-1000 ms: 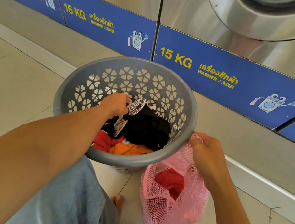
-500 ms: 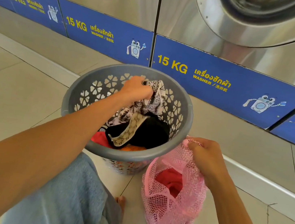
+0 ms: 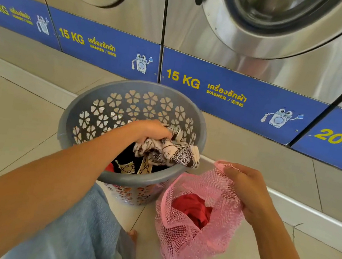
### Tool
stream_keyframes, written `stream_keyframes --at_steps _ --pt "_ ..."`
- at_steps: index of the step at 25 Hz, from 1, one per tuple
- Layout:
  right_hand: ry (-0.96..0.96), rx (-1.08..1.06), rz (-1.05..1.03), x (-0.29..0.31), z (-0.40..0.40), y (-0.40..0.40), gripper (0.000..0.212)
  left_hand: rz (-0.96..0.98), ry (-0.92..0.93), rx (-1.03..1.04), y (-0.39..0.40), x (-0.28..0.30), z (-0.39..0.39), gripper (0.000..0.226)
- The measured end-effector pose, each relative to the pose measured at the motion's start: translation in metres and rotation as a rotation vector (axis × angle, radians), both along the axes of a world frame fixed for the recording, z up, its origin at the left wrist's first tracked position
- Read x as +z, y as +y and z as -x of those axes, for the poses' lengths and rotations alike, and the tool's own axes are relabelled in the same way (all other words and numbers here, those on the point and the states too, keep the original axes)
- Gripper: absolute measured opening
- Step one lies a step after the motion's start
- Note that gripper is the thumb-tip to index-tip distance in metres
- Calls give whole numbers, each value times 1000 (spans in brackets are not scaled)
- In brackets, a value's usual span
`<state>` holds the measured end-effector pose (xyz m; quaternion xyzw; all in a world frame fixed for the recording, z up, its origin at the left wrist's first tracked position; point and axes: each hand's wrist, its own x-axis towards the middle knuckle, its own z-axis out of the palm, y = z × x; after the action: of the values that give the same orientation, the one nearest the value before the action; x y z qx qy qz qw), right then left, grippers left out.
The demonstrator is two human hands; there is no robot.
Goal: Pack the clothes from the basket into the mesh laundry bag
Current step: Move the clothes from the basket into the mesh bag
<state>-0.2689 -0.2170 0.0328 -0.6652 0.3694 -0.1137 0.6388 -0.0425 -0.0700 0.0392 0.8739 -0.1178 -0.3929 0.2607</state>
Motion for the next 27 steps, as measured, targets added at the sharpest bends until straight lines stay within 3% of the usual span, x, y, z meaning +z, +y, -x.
stream_keyframes --at_steps 4,7,12,13,15,18,23,26,27 --pt "-9 -11 -14 -1 -4 -1 18 -281 48 -154 14 -23 -2 61" --pt "-9 -6 -17 -2 -8 -4 18 -380 -52 -220 22 -25 -2 55" --pt "-26 0 -27 -3 -12 -5 21 -98 -190 36 24 -10 -19 72" --pt "-26 1 -30 -3 -12 -4 21 -35 -238 79 24 -6 -23 69" --pt "-34 -1 -33 -1 -9 -4 20 99 -287 119 23 -1 -25 40" --pt "-35 -6 -33 1 -6 -5 20 280 -199 153 22 2 -20 10" --pt "-41 -18 -26 2 -2 -6 16 445 -10 295 20 14 -12 34" --pt "-36 -16 -23 2 0 -6 18 462 90 231 17 16 -2 17" --pt "-33 -17 -22 2 0 -6 17 423 84 190 16 14 1 24"
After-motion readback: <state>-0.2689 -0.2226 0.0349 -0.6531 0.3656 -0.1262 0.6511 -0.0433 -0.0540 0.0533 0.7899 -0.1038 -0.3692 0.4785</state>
